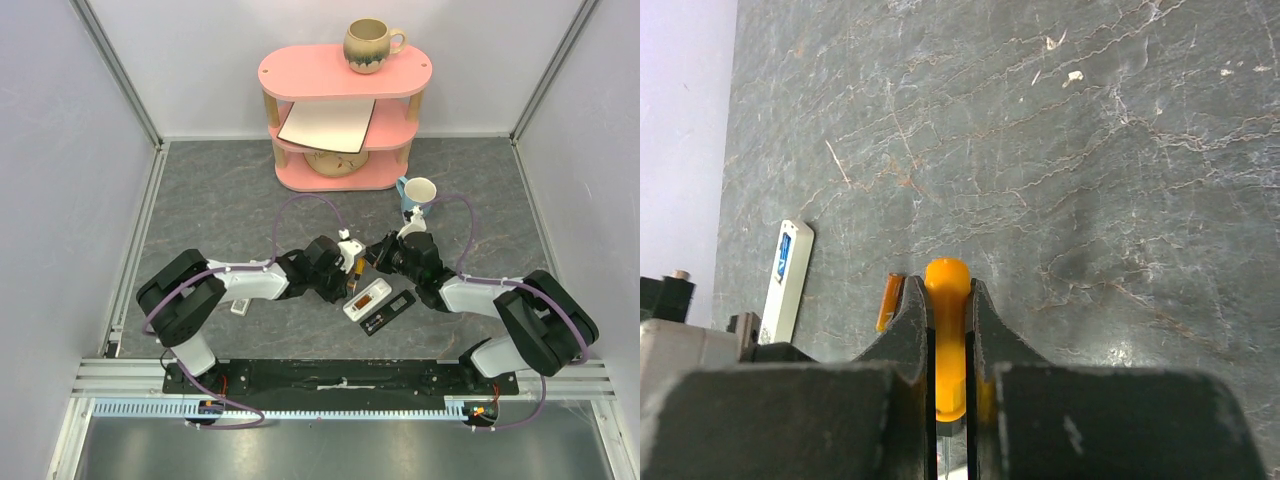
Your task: Unload the batteries from the remote control
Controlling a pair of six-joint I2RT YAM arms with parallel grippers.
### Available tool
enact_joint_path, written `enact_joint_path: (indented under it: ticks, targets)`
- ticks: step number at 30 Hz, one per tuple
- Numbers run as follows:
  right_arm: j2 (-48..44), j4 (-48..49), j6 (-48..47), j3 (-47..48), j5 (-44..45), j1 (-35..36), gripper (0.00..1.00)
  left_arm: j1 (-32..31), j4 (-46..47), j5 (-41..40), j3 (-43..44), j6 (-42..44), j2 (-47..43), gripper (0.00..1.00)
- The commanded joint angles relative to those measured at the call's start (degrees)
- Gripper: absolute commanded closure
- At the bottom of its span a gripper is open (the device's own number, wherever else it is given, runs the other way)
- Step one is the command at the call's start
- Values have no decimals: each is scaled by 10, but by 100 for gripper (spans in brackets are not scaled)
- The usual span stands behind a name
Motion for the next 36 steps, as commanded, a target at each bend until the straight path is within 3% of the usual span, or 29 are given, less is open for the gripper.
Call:
enact_joint_path:
  ticks: [1,7,10,14,20,23,29,36]
  targets:
    - [3,7,-5,19,13,0,100,1,-31,-87,-21,-15,-39,96]
    - [-19,8,-13,16,21,0,100,1,1,-85,-50,-8,-84,84]
    - [-40,-3,-28,15,25,0,100,1,12,-93,-66,-4,-117,69]
    - [-75,-24,-49,10,34,0,100,2,15,-163,-91,7,-177,39]
    - [-126,-56,-76,5,37,0,100,7,-21,-285,-92,7,-221,18]
    - [-158,-92,-96,4,50,0,100,16,-50,-354,-89,-16,-241,14]
    - [-219,-142,-130,4,72,0,100,52,-224,-465,-35,-119,-256,9]
    - [-241,-146,-139,-9,78,0,100,121,-354,-502,3,-223,-256,6]
